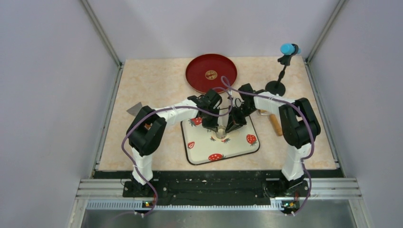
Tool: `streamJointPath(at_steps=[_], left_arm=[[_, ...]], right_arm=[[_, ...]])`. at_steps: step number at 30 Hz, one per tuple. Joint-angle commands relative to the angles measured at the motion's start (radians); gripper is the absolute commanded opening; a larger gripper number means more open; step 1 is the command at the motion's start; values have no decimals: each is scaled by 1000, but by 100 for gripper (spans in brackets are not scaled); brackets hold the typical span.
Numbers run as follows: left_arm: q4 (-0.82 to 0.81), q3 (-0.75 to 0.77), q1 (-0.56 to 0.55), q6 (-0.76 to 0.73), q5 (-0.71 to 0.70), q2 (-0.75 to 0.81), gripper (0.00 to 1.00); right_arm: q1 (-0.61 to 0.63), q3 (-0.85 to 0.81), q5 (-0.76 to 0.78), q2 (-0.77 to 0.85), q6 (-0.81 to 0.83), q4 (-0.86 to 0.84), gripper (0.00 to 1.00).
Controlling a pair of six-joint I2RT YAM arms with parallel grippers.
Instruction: Roll out the dumpling wrappers from the dough
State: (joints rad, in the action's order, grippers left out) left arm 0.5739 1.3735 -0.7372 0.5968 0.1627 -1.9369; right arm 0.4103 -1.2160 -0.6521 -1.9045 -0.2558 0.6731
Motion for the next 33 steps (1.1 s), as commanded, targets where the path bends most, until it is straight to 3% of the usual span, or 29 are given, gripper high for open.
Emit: streamJointPath(at_steps=[1, 33], left_arm=[[-57, -32, -1, 19, 22, -5, 0], [-124, -198, -1, 98, 111, -34, 0]], right_arm=[[13, 68, 118, -10, 72, 21, 0], [50, 230, 268, -51, -9, 31, 0]])
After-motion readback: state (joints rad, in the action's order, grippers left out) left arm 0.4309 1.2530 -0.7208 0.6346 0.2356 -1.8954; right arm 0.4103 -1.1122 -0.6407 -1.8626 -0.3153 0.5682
